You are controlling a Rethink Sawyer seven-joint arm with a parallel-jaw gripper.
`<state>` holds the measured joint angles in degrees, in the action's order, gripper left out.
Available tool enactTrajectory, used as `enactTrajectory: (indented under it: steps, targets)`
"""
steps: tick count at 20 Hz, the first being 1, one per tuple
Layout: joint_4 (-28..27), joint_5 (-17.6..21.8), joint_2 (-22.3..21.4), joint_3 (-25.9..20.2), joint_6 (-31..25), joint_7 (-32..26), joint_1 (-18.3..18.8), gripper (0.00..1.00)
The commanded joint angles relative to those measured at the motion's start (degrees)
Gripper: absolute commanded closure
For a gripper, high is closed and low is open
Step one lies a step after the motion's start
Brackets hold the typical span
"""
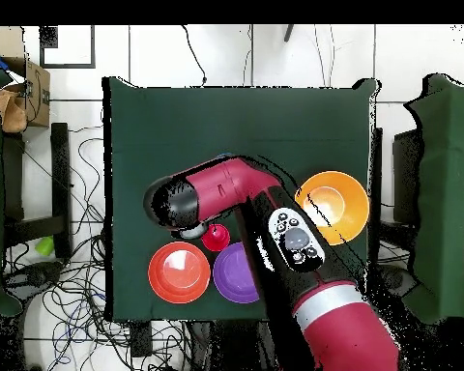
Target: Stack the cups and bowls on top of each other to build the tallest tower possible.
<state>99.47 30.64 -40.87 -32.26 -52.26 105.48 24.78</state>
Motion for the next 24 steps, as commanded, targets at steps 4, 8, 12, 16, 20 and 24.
enactTrajectory:
  steps: [4, 8, 12, 16, 20, 24]
  targets:
    - [6.10, -0.10, 5.66, -2.64, 2.87, -2.93, -2.44, 0.00]
    - [6.57, 0.28, 6.17, -2.55, 4.20, -2.19, -2.53, 0.00]
    - [5.31, 1.18, 8.09, -1.66, 6.33, -0.10, -3.81, 0.00]
    - [2.86, 1.89, 10.36, -0.46, 8.53, 2.13, -5.77, 0.00]
    - [0.19, 1.57, 12.24, 0.77, 9.82, 4.12, -7.97, 0.00]
    - [-1.77, 0.55, 13.39, 1.37, 10.29, 4.69, -9.48, 0.00]
